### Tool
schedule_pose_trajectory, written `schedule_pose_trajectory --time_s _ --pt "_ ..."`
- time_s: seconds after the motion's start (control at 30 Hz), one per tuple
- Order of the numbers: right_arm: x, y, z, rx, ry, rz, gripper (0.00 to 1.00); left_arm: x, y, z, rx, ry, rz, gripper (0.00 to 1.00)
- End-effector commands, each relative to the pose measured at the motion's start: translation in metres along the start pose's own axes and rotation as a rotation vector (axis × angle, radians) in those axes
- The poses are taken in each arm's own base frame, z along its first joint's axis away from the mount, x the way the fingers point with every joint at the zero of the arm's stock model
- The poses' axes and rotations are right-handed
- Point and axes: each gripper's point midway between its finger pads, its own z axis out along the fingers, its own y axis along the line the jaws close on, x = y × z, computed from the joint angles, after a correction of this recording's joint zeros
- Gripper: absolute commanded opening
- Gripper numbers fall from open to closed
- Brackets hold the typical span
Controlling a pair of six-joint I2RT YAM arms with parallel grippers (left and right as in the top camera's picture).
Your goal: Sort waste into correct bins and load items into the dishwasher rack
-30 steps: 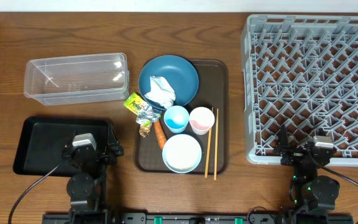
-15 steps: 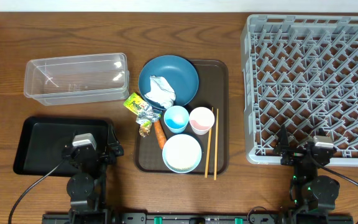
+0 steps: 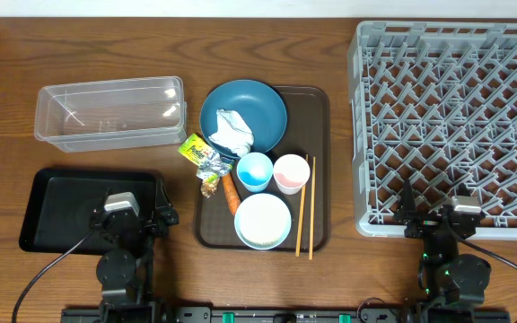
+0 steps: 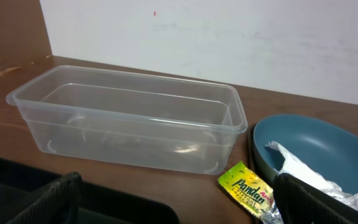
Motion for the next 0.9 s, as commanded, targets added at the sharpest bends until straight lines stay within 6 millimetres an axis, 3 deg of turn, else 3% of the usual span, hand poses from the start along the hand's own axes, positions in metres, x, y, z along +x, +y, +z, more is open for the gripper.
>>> schedule_pose_trajectory --time_s 0.0,0.27,0.5,0.73,0.87 --pt "-0.021 0.000 -0.003 0.008 -0.040 0.009 0.99 0.004 0.003 0.000 -0.014 0.033 -0.017 0.98" --pt "-0.056 -0.002 0.002 0.032 0.002 0.009 0.99 -0.016 0.000 0.007 -0.033 0.159 -0.023 0.98" --pt "-0.084 0.001 0.026 0.042 0.217 0.008 0.99 -0.046 -0.005 0.016 -0.067 0.411 -0.001 0.98" --pt "-0.096 0.001 0.039 0.043 0.515 -0.067 0.99 -0.073 -0.006 -0.005 -0.100 0.647 0.021 0.98" --pt "-0.103 0.002 0.043 0.046 0.579 -0.049 0.99 -0.086 -0.007 -0.012 -0.101 0.654 0.021 0.98"
